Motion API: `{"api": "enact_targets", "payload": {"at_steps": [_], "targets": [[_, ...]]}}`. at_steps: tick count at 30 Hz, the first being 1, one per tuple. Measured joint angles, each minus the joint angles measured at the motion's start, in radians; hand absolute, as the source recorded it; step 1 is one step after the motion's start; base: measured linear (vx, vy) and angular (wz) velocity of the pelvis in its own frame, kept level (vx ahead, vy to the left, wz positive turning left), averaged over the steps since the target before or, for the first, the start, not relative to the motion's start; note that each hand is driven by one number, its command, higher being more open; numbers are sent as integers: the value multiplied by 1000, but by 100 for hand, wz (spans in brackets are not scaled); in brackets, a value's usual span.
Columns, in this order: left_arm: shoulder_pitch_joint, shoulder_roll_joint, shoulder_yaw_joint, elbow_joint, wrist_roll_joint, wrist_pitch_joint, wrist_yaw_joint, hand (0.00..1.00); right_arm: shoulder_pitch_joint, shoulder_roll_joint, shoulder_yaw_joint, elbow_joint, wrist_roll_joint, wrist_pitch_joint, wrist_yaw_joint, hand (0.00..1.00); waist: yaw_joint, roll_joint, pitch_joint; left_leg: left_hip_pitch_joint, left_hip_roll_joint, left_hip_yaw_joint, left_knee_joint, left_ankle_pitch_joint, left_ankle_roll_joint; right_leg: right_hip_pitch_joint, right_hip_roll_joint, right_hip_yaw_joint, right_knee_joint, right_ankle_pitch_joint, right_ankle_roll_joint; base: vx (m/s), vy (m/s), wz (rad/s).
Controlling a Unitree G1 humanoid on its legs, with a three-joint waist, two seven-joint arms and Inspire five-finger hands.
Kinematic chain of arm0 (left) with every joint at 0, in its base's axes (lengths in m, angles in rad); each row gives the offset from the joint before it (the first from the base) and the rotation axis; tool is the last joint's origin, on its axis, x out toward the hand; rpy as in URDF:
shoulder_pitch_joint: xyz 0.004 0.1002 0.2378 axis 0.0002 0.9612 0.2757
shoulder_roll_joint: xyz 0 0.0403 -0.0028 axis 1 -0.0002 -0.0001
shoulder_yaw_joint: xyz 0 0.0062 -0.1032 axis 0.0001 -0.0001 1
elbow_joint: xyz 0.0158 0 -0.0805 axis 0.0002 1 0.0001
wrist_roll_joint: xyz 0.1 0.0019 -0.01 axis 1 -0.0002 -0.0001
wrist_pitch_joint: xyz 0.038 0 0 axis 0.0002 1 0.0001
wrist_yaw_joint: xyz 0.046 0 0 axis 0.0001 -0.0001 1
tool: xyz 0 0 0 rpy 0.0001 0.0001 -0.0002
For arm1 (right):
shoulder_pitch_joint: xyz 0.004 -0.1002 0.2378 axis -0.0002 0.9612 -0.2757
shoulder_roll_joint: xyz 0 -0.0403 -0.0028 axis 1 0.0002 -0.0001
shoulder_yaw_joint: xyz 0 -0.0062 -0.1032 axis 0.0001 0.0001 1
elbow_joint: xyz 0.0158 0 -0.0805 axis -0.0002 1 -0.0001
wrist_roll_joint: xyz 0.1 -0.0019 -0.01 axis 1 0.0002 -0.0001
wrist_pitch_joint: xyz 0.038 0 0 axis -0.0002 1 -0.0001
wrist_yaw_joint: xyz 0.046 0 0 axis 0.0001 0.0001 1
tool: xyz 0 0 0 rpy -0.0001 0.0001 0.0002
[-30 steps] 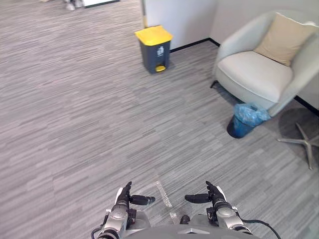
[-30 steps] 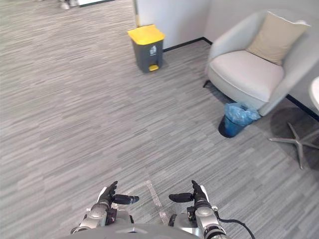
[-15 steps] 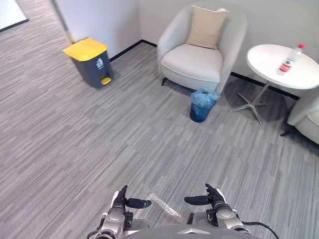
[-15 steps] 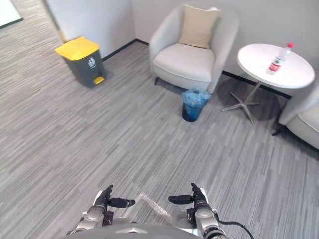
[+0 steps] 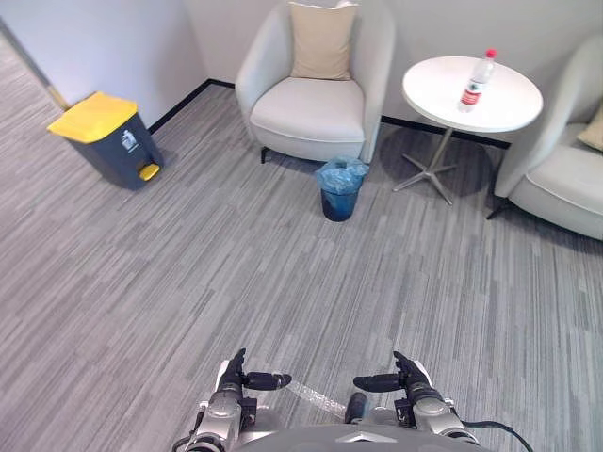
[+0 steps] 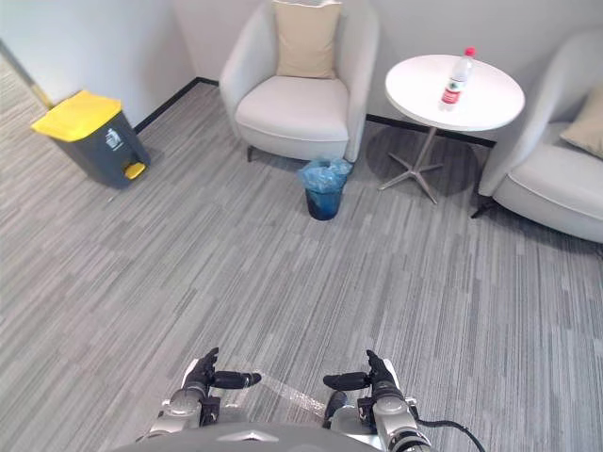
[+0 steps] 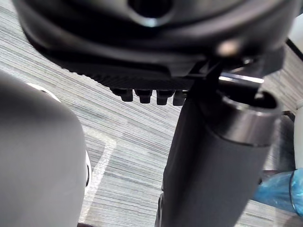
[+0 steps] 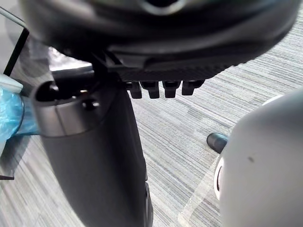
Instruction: Organize the slippers on the shoe rack
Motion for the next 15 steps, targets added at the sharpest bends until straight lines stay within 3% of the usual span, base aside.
{"api": "enact_targets", "payload": {"at_steps": [2, 3, 5, 6, 8, 15], "targets": [[4, 0, 3, -5, -19, -1, 1, 100, 0, -5, -5, -3, 0, -1, -12, 100, -1, -1, 3, -26, -72, -168, -92, -15, -5, -3, 2, 70, 0, 2, 2, -65, 105, -101], [5, -1, 3, -5, -26, -3, 1, 100, 3, -8, -9, -3, 0, -1, -14, 100, -1, 6, 0, -34, -86, -224, -143, -13, -5, -10, 11, 96, 0, 8, 12, -50, 124, -97], [13, -3, 15, -2, -43, -2, 6, 100, 4, -10, -10, -2, 2, -1, -18, 100, 1, 23, -9, -22, -88, -209, -149, 34, 18, 5, 32, 143, -31, 41, 39, 61, 170, -94], [11, 3, 20, 2, -44, -1, 7, 100, 4, -3, -20, -4, 1, -2, -19, 100, -2, 6, -10, -8, -89, -185, -154, 32, 20, 11, 28, 160, -43, 52, 41, 142, 147, -66], [11, 7, 21, 2, -45, 3, 7, 100, 14, 5, -42, -2, 1, 0, -23, 100, -1, 4, -12, 32, -92, -155, -177, 40, 30, 23, 25, 184, -50, 55, 40, 166, 101, -41], [14, 3, 19, 28, -42, 6, -1, 100, 23, 5, -61, 12, 1, -1, -23, 100, -15, 17, -37, 123, -98, -149, -245, 46, 30, 94, 32, 188, -91, 50, 47, 141, 35, -6]]}}
